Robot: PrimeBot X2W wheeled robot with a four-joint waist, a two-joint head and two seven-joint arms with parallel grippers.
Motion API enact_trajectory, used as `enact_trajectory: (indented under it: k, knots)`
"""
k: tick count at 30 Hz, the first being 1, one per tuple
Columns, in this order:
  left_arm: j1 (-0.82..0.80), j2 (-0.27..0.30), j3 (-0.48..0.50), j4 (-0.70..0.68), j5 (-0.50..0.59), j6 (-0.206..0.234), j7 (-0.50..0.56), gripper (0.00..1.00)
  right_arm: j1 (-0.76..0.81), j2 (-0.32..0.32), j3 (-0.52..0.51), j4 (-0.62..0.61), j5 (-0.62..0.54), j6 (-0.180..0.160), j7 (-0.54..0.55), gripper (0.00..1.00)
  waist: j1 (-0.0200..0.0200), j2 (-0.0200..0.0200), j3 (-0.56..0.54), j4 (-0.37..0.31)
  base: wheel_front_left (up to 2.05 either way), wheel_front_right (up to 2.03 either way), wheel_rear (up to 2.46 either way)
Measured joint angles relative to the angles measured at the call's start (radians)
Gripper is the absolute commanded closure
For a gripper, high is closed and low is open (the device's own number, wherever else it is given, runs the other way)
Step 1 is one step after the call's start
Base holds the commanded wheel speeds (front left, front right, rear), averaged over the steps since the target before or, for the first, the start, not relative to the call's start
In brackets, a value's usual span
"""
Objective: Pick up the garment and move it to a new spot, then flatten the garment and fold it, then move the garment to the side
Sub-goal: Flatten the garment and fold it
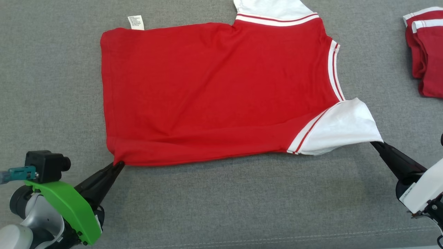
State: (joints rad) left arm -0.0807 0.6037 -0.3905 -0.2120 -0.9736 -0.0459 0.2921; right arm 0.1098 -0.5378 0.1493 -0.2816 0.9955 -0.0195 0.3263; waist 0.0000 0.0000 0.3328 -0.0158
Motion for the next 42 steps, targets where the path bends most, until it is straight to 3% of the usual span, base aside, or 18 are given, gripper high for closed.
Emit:
enact_trajectory:
  k: [16,27,33,42]
  knots:
    - [0.040,0.037,0.034,-0.068,-0.006,0.017,-0.003,1.00,0.049,-0.016,-0.045,-0.078,0.000,-0.001,-0.018,1.00,0.0000,0.0000,0.007,0.004,0.00,0.00,0.00]
    - [0.052,0.084,0.066,-0.156,-0.023,0.020,0.015,1.00,0.048,-0.023,-0.131,-0.225,0.053,-0.010,-0.054,1.00,0.0000,0.0000,-0.037,-0.004,0.00,0.00,0.00]
    - [0.119,0.116,0.115,-0.257,-0.128,0.021,0.040,1.00,0.088,-0.019,-0.228,-0.346,0.089,-0.018,-0.093,1.00,0.0000,0.0000,-0.103,-0.020,0.00,0.00,0.00]
    - [0.134,0.180,0.282,-0.454,-0.220,0.055,0.048,1.00,0.107,-0.054,-0.405,-0.542,0.150,-0.029,-0.104,1.00,0.0000,0.0000,-0.184,-0.045,0.00,0.00,0.00]
